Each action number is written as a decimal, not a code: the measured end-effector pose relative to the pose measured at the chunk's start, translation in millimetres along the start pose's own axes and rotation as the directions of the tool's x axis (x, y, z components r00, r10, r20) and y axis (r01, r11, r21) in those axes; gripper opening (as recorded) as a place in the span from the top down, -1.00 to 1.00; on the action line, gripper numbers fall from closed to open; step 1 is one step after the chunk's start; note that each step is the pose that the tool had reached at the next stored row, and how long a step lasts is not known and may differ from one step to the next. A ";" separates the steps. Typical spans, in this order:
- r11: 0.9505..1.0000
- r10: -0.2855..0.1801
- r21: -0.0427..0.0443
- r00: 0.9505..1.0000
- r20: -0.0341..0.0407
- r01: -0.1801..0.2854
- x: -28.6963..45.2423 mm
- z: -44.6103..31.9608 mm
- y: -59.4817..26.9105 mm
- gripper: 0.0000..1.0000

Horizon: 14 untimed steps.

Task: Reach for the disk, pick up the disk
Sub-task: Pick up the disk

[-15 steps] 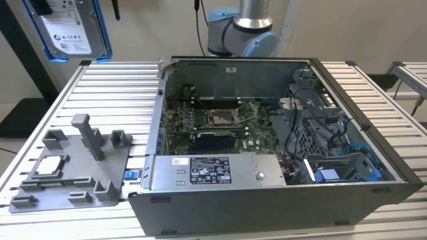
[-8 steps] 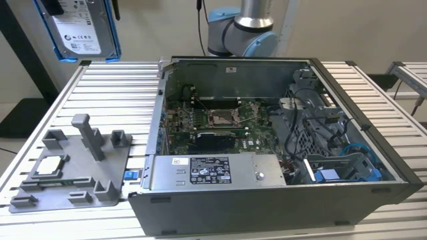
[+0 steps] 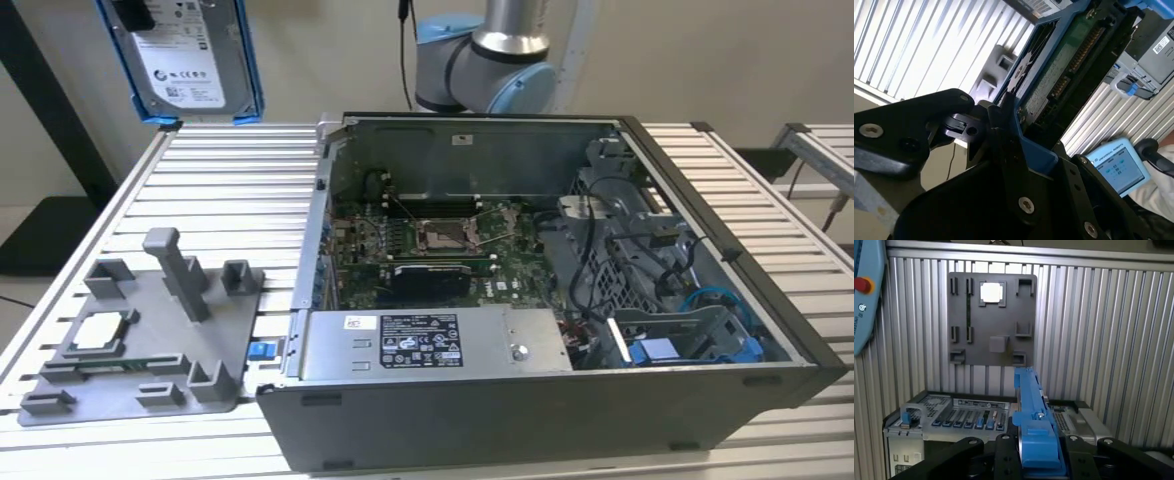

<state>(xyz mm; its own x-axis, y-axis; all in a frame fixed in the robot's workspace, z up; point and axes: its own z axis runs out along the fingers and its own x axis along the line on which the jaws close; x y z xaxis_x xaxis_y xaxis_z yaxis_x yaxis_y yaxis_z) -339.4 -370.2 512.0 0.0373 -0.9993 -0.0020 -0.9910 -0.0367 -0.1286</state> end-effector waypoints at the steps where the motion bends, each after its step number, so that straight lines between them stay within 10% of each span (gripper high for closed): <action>1: 1.000 0.000 0.000 1.000 0.000 0.000 0.1 0.3 -2.8 1.00; 14: 1.000 0.000 -0.001 1.000 0.000 0.000 1.5 5.1 -39.9 1.00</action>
<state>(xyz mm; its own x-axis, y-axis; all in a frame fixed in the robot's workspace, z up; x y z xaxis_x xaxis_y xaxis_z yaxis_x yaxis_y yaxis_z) -299.1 -370.2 512.0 0.0372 -0.9993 -0.0020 -0.9911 -0.0366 -0.1278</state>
